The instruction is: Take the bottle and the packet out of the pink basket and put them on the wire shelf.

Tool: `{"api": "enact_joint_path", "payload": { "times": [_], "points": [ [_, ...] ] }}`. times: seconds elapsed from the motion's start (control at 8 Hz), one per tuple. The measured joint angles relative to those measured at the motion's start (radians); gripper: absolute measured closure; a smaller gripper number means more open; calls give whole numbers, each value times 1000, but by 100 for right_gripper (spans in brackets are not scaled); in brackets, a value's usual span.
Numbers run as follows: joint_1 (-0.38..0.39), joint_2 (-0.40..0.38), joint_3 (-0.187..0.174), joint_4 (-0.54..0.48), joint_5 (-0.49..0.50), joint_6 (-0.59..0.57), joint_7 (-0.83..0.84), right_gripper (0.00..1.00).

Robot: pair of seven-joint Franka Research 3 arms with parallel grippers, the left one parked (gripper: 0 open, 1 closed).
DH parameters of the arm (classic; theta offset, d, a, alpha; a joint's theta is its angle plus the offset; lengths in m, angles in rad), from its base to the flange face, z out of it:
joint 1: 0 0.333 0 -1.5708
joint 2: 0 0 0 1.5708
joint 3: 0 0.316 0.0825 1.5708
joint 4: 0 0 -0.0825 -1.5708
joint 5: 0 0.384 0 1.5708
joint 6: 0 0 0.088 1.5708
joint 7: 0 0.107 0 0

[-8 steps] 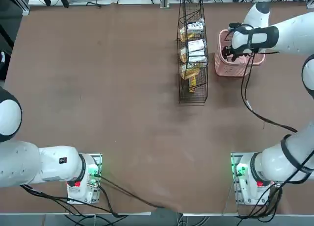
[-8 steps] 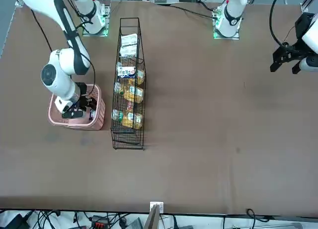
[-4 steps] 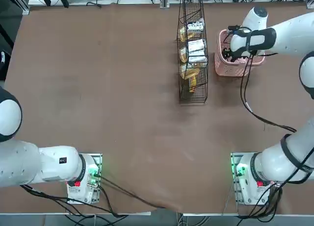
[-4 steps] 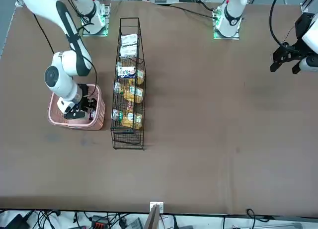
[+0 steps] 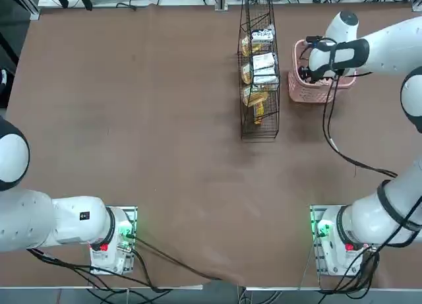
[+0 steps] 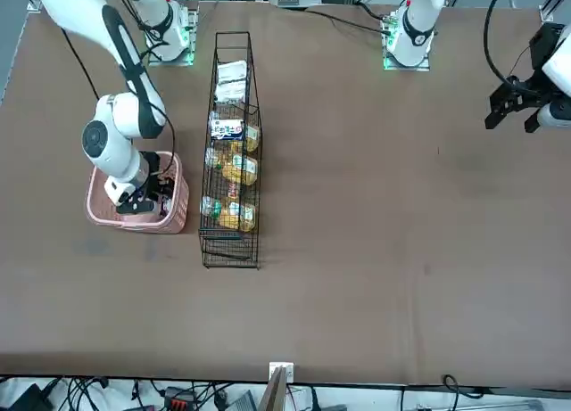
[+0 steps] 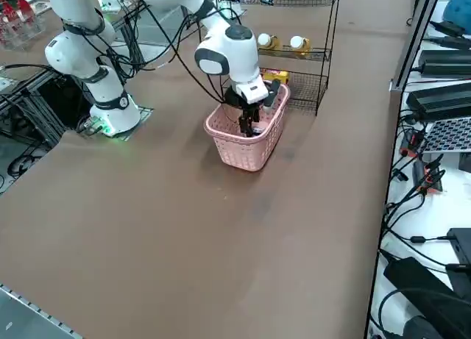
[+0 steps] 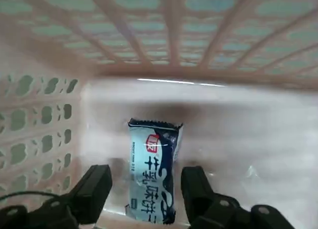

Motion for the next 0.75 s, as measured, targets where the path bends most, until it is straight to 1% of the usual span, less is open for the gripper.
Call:
{"api": "enact_joint_path", "payload": {
  "times": [0.5,0.75],
  "points": [
    [1,25,0,0,0,29,0,14],
    [2,37,0,0,0,42,0,15]
  ]
}}
